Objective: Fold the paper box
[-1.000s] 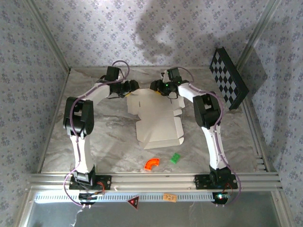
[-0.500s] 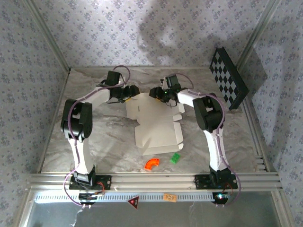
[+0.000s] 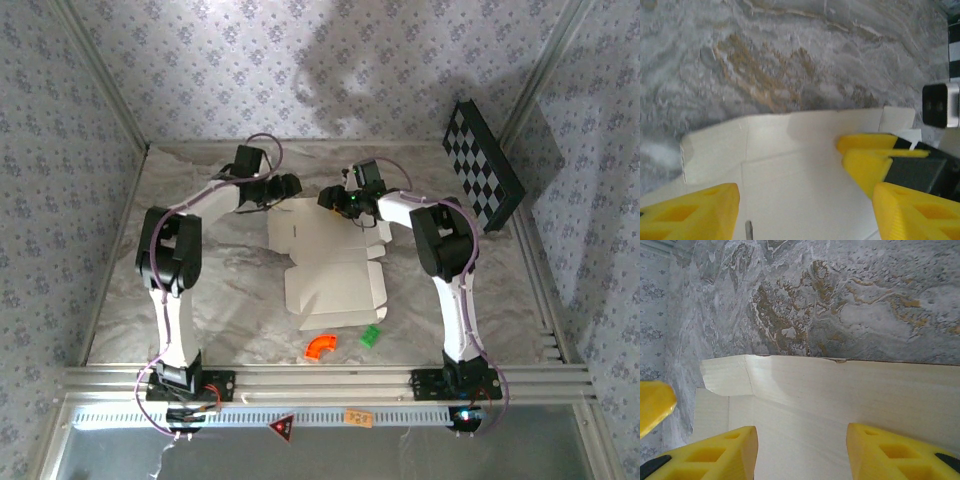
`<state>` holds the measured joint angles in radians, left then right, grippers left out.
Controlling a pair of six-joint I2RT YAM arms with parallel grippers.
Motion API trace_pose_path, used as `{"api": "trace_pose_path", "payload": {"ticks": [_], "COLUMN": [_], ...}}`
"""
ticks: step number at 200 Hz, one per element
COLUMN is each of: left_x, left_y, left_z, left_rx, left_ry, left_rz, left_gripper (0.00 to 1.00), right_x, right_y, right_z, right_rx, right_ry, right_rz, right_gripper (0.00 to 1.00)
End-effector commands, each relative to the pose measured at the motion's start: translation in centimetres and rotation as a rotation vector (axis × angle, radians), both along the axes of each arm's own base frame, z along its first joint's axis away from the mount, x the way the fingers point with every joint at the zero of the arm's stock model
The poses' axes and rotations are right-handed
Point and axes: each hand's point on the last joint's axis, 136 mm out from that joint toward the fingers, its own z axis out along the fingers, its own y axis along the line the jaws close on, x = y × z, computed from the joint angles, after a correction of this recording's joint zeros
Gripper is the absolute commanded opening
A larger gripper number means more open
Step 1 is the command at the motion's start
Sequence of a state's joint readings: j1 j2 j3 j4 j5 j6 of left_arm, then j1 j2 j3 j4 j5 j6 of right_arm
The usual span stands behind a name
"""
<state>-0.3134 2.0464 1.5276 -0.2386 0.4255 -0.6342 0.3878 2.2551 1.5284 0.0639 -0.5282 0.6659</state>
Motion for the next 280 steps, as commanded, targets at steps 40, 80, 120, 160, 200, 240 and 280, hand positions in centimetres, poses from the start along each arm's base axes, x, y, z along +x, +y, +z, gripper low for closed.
{"api": "trace_pose_path", "payload": {"ticks": [40,80,120,160,200,240,280], "left_x": [2.2,2.5,2.6,2.7,2.0,1.6,1.5], "left_y": [1.6,1.6,0.8,0.0,-1.8,-3.7,-5.0], "left_z": [-1.2,-2.7,-3.6,-2.9,-0.8,-0.5,-1.6], "left_rx": [0.132,0.165,0.138,0.11,0.077,0.043,-0.004], "left_ry": [0.026,0.074,0.112,0.099,0.064,0.06,0.082], "left_rz": [0.052,0.042,0.015,-0.007,-0.053,-0.08,-0.095], "left_gripper": [0.74,0.76,0.76,0.72,0.69,0.67,0.67], "right_x": [-1.4,-1.7,-1.9,-2.0,-2.2,-2.4,-2.9], "right_y": [-2.6,-2.4,-2.2,-2.1,-2.0,-2.1,-2.2], "right_z": [-4.3,-4.2,-4.3,-4.1,-4.0,-3.7,-3.7], "right_rx": [-0.101,-0.096,-0.086,-0.089,-0.083,-0.084,-0.086], "right_ry": [0.152,0.154,0.159,0.15,0.155,0.155,0.159], "right_rz": [-0.039,-0.032,-0.028,-0.023,-0.017,-0.009,-0.002], "right_gripper": [0.53,0.53,0.53,0.53,0.53,0.51,0.45]}}
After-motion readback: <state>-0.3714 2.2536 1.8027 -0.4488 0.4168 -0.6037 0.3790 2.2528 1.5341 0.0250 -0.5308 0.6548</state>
